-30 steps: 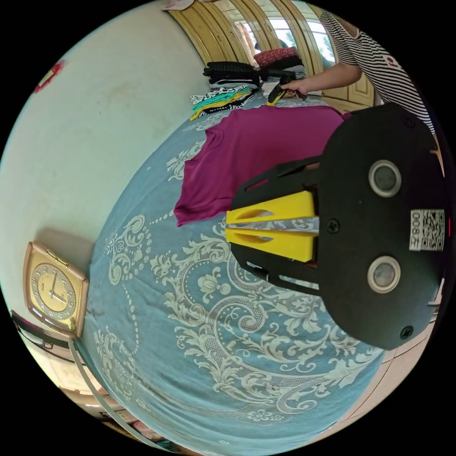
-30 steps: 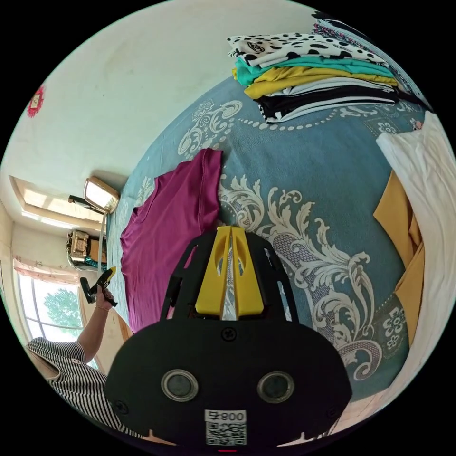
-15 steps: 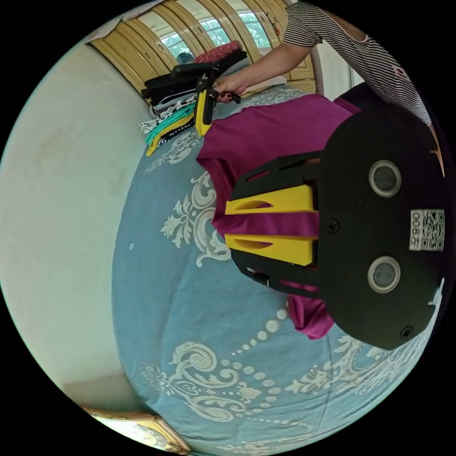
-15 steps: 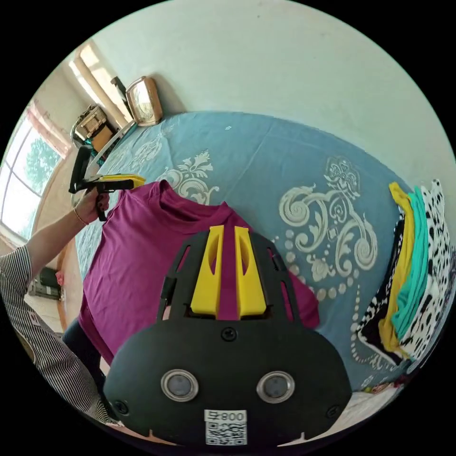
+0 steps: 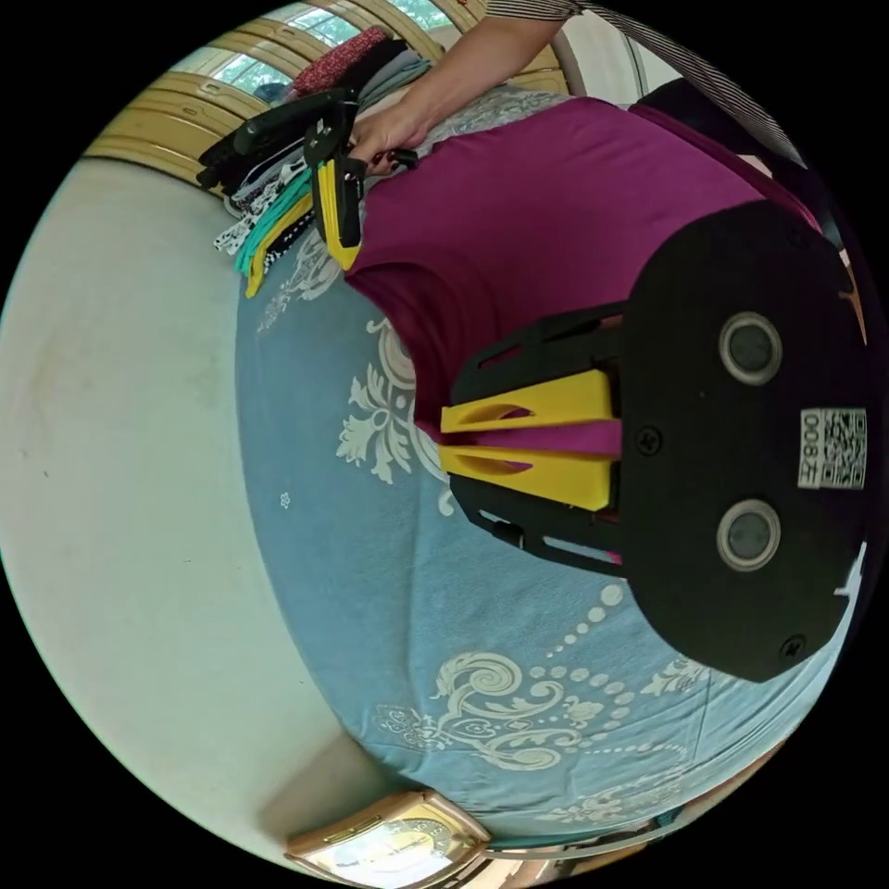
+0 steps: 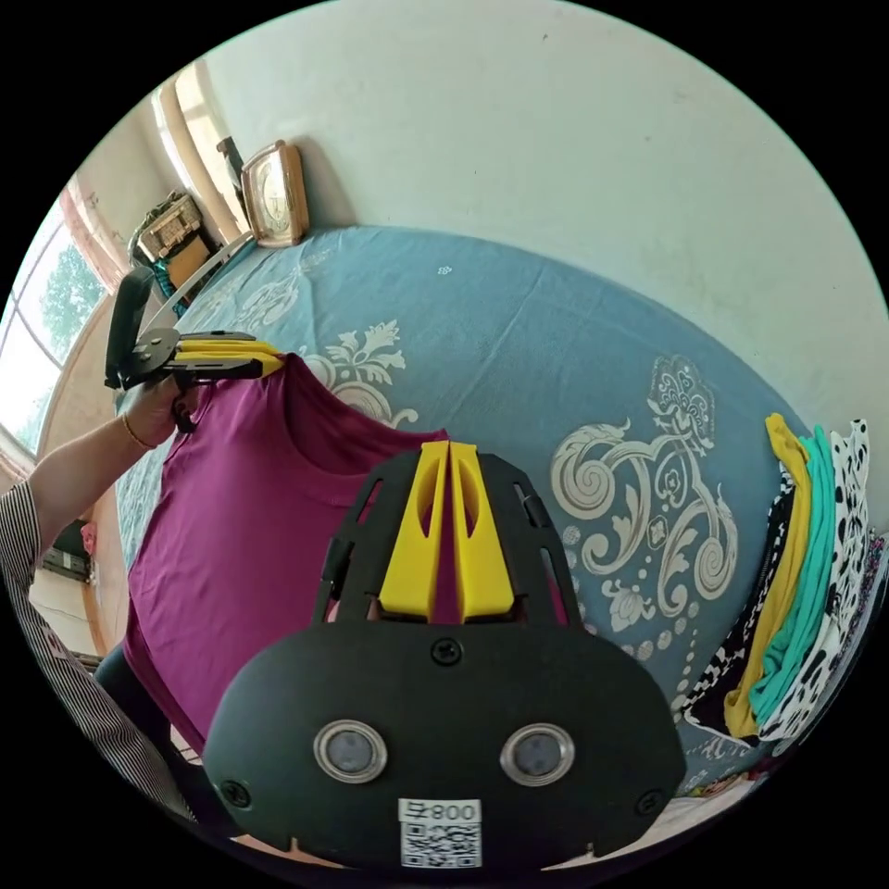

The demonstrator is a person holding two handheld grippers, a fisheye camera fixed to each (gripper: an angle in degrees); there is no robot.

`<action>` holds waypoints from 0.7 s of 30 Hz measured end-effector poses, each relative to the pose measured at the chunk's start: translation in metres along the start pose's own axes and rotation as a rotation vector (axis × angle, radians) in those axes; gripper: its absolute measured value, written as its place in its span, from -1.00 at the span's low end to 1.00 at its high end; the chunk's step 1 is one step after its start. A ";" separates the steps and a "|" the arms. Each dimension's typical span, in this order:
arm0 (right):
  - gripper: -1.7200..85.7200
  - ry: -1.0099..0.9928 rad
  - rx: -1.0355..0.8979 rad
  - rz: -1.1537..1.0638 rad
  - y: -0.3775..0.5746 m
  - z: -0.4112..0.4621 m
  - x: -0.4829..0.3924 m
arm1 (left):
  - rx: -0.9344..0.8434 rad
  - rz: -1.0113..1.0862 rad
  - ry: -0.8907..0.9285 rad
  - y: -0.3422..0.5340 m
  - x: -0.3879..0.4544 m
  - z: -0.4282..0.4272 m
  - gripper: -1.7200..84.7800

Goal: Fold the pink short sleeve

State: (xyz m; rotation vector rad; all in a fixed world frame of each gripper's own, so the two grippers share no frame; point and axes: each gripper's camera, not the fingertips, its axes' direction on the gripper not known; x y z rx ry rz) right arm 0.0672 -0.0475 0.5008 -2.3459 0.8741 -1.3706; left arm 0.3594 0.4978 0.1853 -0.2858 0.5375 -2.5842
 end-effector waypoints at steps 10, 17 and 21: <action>-0.96 -0.027 0.033 0.144 0.035 -0.004 0.031 | 0.076 -0.112 0.075 -0.009 0.014 0.010 -0.93; -0.95 -0.178 0.313 0.448 0.208 -0.088 0.061 | 0.163 -0.107 0.197 0.006 0.048 0.009 -0.91; -0.93 -0.124 0.370 0.678 0.328 -0.107 0.053 | 0.092 0.025 0.342 -0.012 0.095 0.040 -0.89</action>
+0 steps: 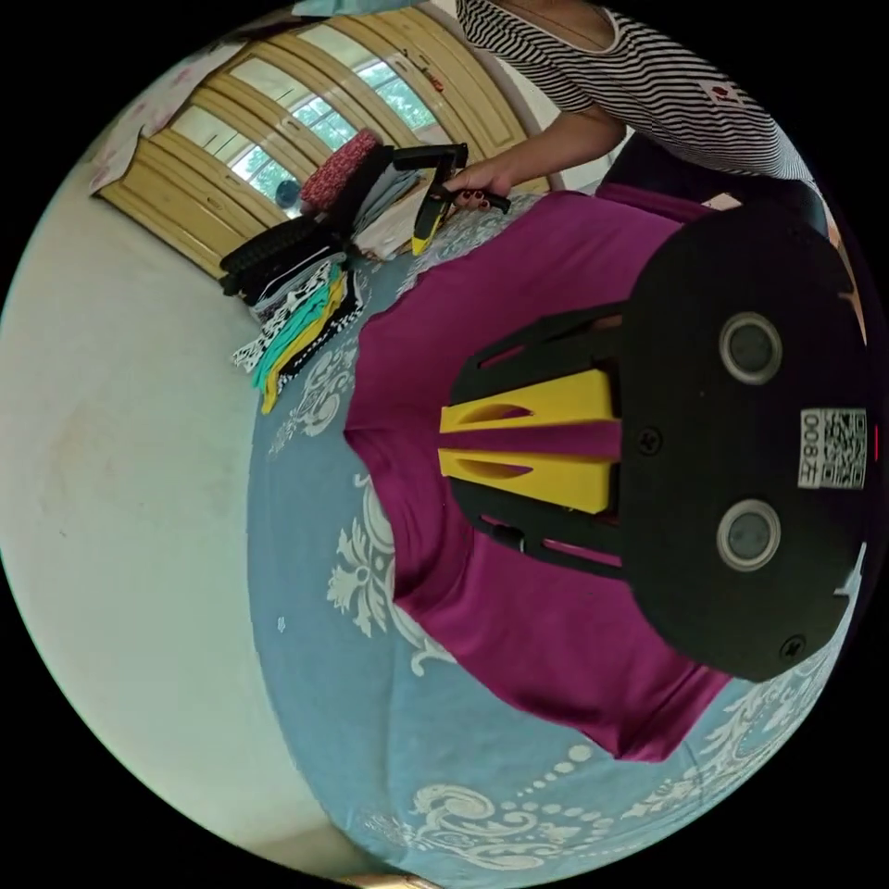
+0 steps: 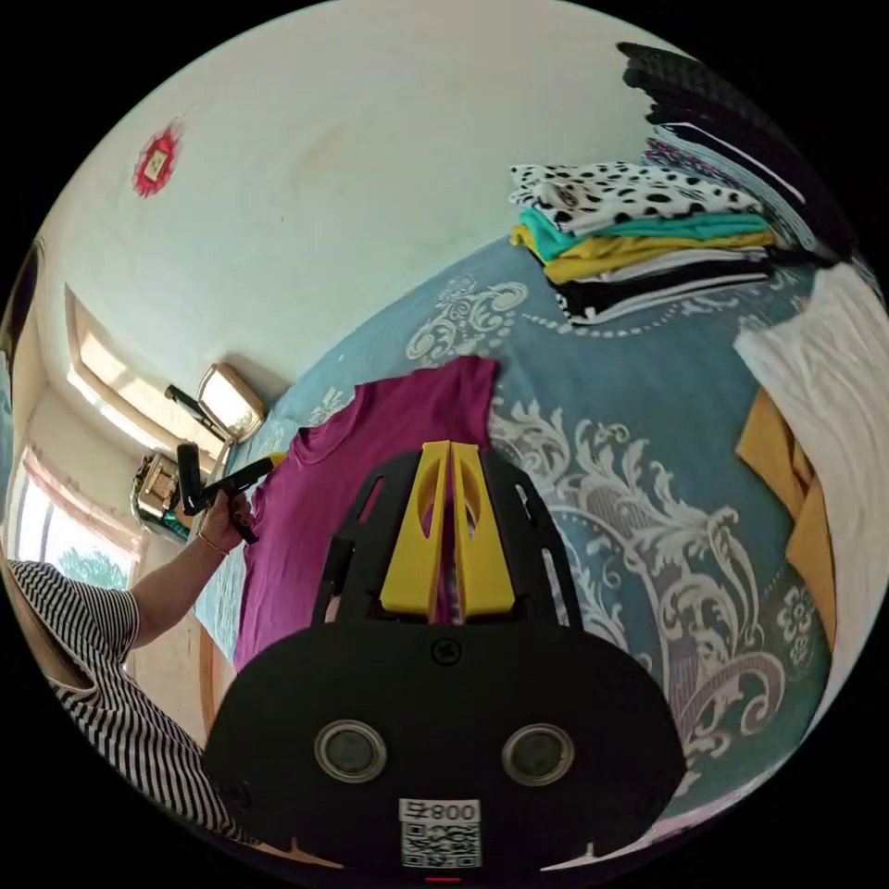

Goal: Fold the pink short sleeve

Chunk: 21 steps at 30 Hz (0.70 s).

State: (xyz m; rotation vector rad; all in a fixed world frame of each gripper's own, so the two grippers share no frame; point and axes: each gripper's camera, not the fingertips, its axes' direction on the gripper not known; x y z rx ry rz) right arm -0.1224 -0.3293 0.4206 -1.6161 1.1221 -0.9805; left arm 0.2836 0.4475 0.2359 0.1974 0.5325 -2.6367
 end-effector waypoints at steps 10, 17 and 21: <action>-0.83 0.068 -0.034 0.040 0.031 0.009 0.033 | -0.181 0.367 0.218 -0.129 0.109 0.132 -0.80; -0.82 0.037 -0.076 0.064 0.030 0.017 0.047 | -0.303 0.536 0.239 -0.213 0.175 0.223 -0.76; -0.82 0.057 -0.095 0.054 0.032 0.020 0.047 | -0.397 0.637 0.160 -0.241 0.203 0.259 -0.76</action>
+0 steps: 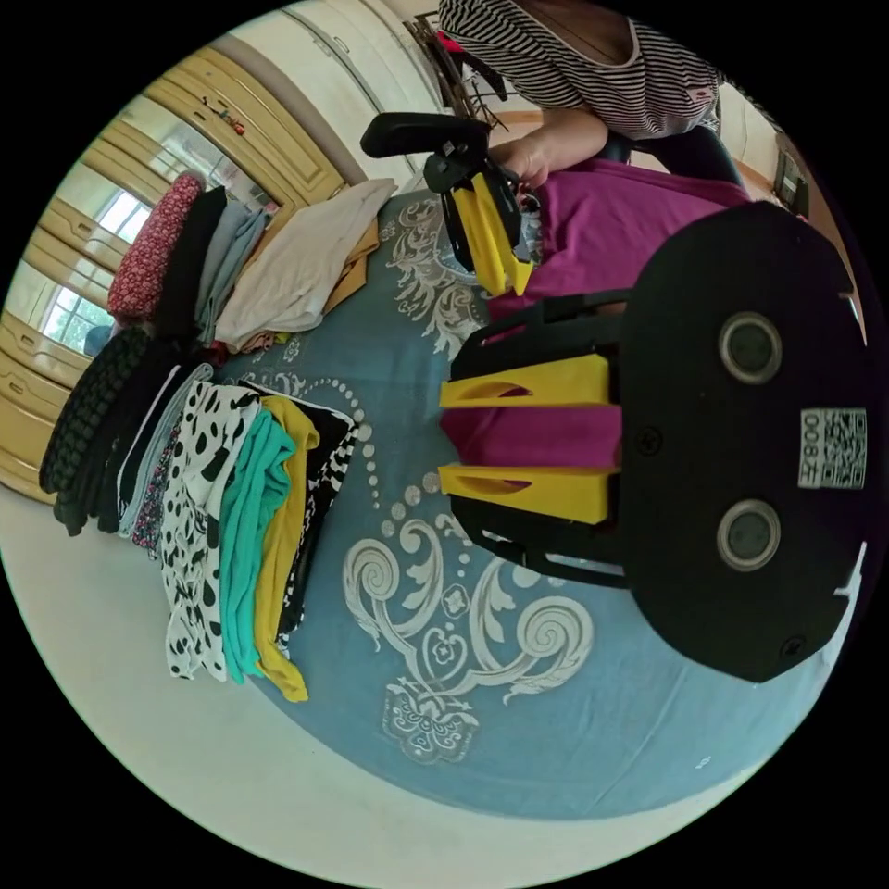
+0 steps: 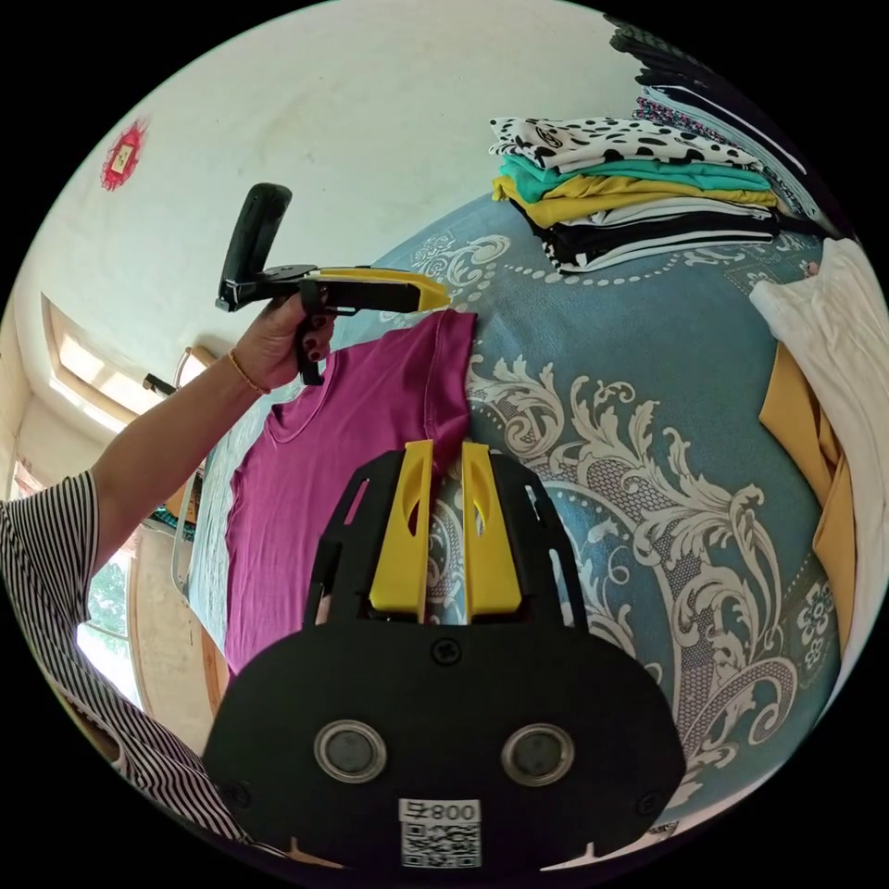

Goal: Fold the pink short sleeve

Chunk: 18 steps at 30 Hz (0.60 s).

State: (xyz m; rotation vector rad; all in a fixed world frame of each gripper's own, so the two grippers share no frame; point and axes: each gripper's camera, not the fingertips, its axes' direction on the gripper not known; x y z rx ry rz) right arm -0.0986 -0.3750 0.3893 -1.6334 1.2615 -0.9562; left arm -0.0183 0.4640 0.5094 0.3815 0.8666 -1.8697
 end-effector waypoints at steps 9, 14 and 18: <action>-0.88 -0.060 -0.022 0.014 0.004 0.006 0.010 | -0.195 0.130 -0.065 -0.049 0.009 0.042 -0.86; -0.90 -0.049 -0.011 -0.050 0.009 0.004 -0.002 | -0.099 0.106 -0.061 -0.040 0.005 0.027 -0.90; -0.91 -0.015 0.031 -0.183 0.016 -0.008 -0.021 | 0.043 0.040 -0.003 -0.010 -0.007 -0.004 -0.90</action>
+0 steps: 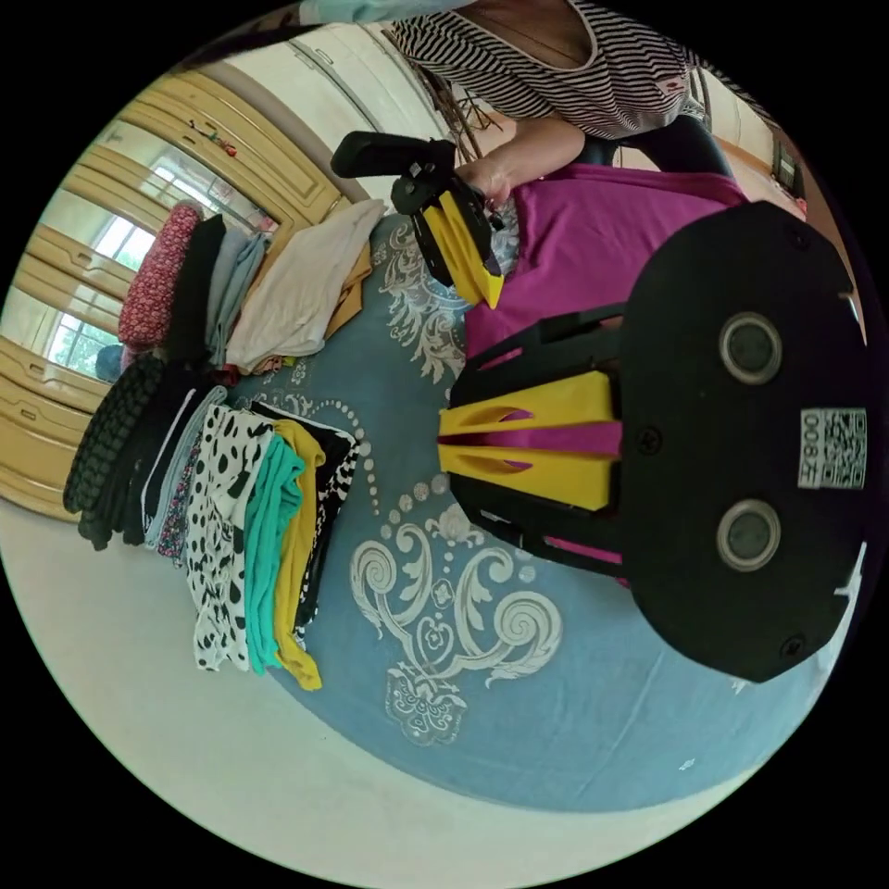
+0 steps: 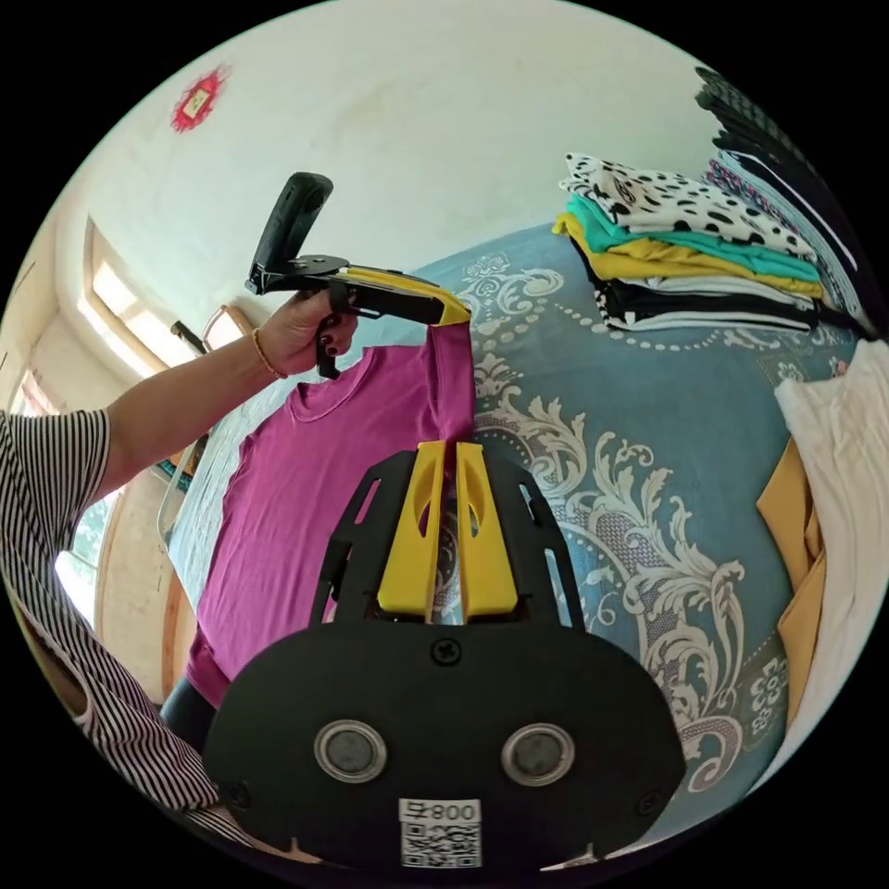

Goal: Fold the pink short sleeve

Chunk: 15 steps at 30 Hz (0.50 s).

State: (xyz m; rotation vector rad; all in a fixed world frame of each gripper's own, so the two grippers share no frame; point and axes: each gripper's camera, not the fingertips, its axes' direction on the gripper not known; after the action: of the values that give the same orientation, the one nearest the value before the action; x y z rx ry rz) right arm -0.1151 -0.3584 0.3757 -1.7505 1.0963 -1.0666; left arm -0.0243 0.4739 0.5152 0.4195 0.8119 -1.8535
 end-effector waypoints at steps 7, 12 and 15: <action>-0.91 -0.028 0.004 -0.234 0.005 -0.002 -0.043 | 0.108 -0.151 0.089 0.069 -0.025 -0.024 -0.90; -0.91 0.015 -0.106 -0.425 0.009 0.021 -0.084 | 0.147 -0.264 0.160 0.114 -0.044 -0.017 -0.90; -0.92 0.044 -0.184 -0.476 0.011 0.037 -0.099 | 0.164 -0.303 0.167 0.131 -0.049 -0.016 -0.89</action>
State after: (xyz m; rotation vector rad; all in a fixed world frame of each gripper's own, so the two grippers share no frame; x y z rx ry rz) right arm -0.1105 -0.2624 0.3301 -2.2135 0.8406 -1.3230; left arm 0.1133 0.4853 0.4889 0.5866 0.8764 -2.1986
